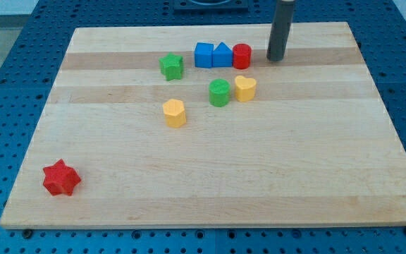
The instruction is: Slide the red circle towards center left
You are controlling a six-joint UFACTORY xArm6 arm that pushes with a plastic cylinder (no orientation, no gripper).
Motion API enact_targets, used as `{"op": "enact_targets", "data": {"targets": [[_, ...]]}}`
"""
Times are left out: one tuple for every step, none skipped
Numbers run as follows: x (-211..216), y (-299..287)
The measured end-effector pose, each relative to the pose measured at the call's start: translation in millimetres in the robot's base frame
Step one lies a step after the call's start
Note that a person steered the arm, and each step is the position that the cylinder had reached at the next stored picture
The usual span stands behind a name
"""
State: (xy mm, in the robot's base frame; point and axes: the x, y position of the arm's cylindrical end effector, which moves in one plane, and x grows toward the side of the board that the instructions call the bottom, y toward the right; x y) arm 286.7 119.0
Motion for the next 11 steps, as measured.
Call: {"op": "enact_targets", "data": {"targets": [[-19.4,-29.5],[-21.1,-42.8],[-3.6,-42.0],[10.5,-39.9],[28.8,-40.3],[49.4,-51.6],[66.6,-90.7],[86.2,-135.7],[97.6,-179.4],[94.0,-201.6],[80.2,-215.9]]}}
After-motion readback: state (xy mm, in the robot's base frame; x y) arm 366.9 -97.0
